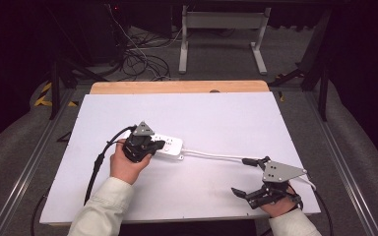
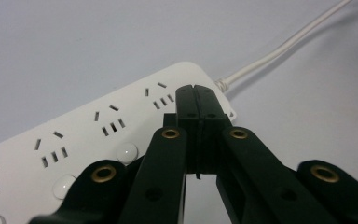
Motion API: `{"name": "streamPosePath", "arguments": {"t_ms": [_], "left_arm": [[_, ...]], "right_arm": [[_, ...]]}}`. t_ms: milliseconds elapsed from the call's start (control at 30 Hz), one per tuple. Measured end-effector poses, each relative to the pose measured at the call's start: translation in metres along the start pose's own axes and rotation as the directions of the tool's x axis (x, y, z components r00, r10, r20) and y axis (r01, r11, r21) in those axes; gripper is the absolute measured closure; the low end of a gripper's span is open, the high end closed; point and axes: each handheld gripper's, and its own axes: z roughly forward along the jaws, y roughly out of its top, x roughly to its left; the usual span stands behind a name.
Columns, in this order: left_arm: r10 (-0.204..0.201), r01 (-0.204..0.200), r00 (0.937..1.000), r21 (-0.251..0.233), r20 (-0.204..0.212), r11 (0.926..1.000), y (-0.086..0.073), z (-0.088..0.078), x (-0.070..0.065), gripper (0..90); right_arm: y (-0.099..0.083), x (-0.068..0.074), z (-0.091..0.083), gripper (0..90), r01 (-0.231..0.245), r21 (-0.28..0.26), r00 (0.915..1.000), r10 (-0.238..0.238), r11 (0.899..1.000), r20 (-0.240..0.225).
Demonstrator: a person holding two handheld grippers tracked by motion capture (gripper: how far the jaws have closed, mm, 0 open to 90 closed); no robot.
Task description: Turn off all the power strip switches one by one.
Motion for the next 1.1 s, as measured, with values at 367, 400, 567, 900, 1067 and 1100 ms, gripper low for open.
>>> {"name": "streamPosePath", "arguments": {"t_ms": [367,400,567,900,1067,1100], "left_arm": [[-0.001,0.001,0.9999,0.034,-0.012,0.9994,-0.003,0.022,0.002,90.0],[0.006,-0.006,0.9998,0.042,-0.021,0.9991,-0.004,0.024,0.002,90.0],[0.011,-0.009,0.9992,0.052,-0.04,0.9986,-0.005,0.03,0.001,90.0],[0.006,-0.004,0.9991,0.053,-0.043,0.9986,-0.005,0.035,0.003,90.0],[0.009,-0.008,0.9994,0.052,-0.033,0.9986,-0.006,0.037,0.001,90.0],[0.014,-0.012,0.9993,0.054,-0.035,0.9985,-0.006,0.037,0.001,90.0]], "right_arm": [[0.0,0.0,0.0,5.9,0.001,0.0,1.0,-0.001,1.0,-0.002],[0.0,0.0,0.0,5.9,0.001,0.001,1.0,-0.001,1.0,-0.001],[0.0,0.0,0.0,5.9,0.001,0.003,1.0,-0.001,1.0,-0.003],[0.0,0.0,0.0,5.9,0.0,0.002,1.0,0.0,1.0,-0.004],[0.0,0.0,0.0,5.9,0.001,0.002,1.0,-0.001,1.0,-0.004],[0.0,0.0,0.0,5.9,0.001,0.002,1.0,-0.001,1.0,-0.004]]}}
